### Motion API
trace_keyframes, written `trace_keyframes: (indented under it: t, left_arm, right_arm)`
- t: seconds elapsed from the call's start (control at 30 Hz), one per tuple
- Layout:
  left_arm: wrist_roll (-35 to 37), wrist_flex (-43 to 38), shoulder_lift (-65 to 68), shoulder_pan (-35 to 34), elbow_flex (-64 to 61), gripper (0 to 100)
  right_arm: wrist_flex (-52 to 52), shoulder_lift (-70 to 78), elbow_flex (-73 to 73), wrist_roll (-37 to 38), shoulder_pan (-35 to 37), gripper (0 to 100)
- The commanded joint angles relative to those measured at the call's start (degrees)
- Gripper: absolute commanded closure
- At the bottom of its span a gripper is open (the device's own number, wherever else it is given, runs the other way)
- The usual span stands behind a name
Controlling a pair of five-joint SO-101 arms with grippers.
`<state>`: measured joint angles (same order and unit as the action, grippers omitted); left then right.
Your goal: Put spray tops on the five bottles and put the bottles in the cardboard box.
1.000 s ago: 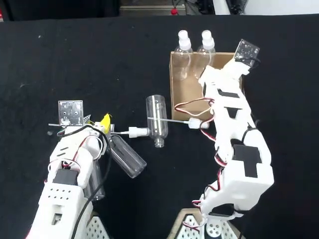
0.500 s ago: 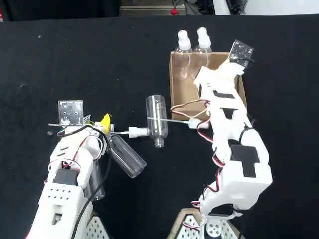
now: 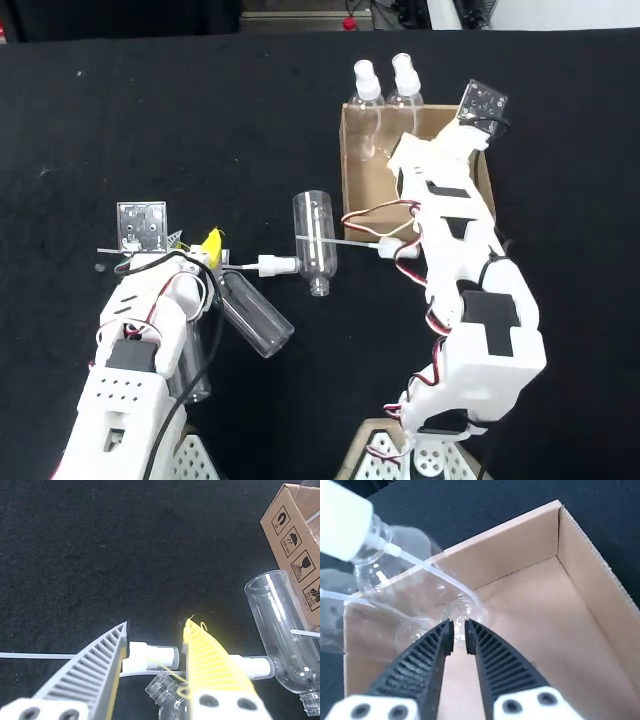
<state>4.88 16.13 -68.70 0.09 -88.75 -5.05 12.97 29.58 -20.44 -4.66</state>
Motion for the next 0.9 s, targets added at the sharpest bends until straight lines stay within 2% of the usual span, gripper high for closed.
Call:
trace_keyframes:
  t: [0.0,0.2,0.47,0.63,0.77,0.87]
  left_arm:
    - [-0.5,-1.4,-0.6,0.4,0.2,82]
    - [-0.5,-1.4,-0.6,0.4,0.2,82]
    - [-0.5,-1.4,-0.6,0.3,0.2,82]
    - [-0.5,-1.4,-0.6,-1.6,0.7,82]
    - [-0.1,-1.3,-0.7,-5.7,1.8,82]
    - [0.0,-1.3,-0.7,-8.5,2.4,82]
  right_arm:
    - [0.8,-4.1,0.0,-0.4,-0.7,98.0]
    - [-1.9,-14.3,4.7,-0.4,-2.2,98.0]
    - [-1.9,-32.6,18.2,-0.2,-4.6,98.0]
    - [-2.9,-44.7,26.2,7.9,-3.3,97.9]
    - [-13.8,-55.4,28.1,13.3,0.0,97.9]
    - [-23.8,-62.6,27.6,17.2,5.6,97.9]
